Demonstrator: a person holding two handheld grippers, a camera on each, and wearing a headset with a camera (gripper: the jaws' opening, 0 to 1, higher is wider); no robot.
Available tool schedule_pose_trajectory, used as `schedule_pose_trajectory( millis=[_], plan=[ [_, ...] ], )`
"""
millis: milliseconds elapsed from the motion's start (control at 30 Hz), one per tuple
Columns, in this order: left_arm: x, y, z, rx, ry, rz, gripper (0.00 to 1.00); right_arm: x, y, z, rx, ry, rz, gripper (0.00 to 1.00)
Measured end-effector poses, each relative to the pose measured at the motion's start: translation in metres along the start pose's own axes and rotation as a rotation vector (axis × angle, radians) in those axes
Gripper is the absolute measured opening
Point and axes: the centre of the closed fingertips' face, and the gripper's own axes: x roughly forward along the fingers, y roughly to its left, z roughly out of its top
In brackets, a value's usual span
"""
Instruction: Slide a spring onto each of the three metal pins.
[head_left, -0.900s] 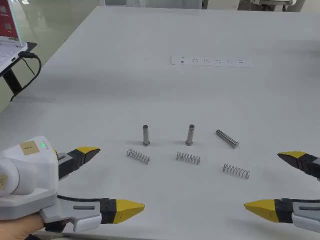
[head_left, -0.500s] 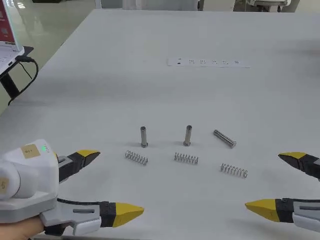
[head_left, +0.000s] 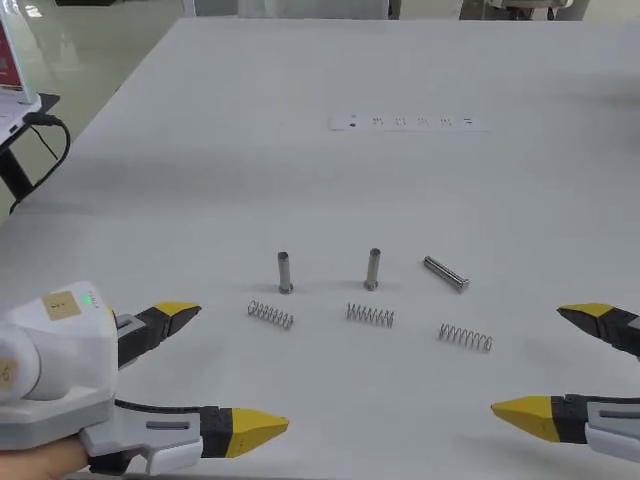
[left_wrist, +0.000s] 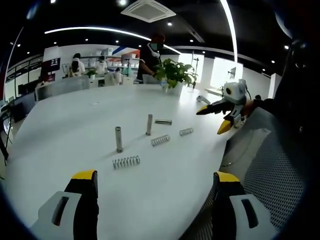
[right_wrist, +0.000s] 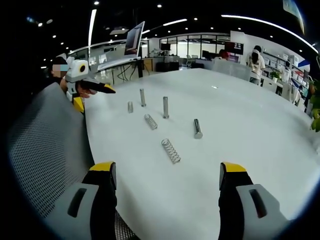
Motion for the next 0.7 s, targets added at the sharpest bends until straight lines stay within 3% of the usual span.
schedule_pose_trajectory(
  millis=[700],
  plan=[
    [0.0013,-0.0053,-0.0016,-0.01,0.01,-0.009,0.93,0.0001,0.0017,-0.0051,0.011,0.017,0.008,0.85]
  ],
)
